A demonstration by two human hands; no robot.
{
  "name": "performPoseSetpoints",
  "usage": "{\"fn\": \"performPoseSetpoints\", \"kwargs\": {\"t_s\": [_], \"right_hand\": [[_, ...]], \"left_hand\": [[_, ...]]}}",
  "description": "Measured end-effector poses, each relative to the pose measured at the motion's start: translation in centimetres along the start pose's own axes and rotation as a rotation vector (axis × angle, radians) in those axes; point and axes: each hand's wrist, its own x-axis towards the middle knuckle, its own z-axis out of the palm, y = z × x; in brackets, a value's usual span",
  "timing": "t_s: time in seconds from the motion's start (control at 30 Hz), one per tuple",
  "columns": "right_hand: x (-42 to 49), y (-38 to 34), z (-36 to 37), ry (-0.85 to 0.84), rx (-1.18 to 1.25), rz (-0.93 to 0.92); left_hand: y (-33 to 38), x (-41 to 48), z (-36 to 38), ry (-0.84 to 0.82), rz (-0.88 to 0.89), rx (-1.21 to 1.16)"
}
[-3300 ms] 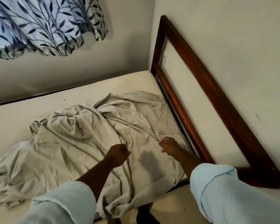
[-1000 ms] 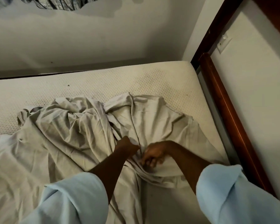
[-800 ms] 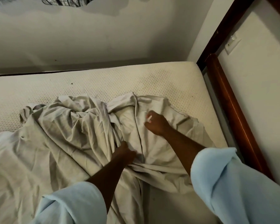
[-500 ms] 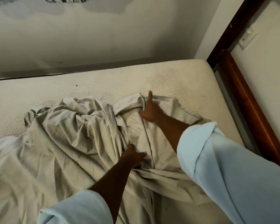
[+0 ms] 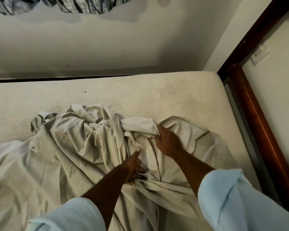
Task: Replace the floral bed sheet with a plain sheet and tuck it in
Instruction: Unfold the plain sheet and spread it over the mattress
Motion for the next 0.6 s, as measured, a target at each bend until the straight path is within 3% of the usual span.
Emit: {"fn": "performPoseSetpoints", "kwargs": {"t_s": [0.17,0.33,0.47,0.53,0.6], "right_hand": [[-5.6,1.8,-4.0,0.075,-0.060,-0.037],[-6.3,1.0,-9.2,0.180,-0.156,-0.344],[-6.2,-2.3,-12.1,-0.075,-0.132,-0.415],[-6.3,-3.3,-12.9,-0.353,-0.092,-0.342],[-5.7,-3.8,-14.2,-0.764,-0.130,-0.117]], "left_hand": [[2.3,-3.6,0.5,0.091,0.185,-0.381],[7.1,-6.7,2.1,-0.043,0.209,-0.396],[9.0,-7.7,3.5,0.117,0.212,-0.455],[9.7,-9.1,3.5,0.100,0.255,-0.567],[10.0,-10.9,3.3,0.039,0.313,-0.601]]}}
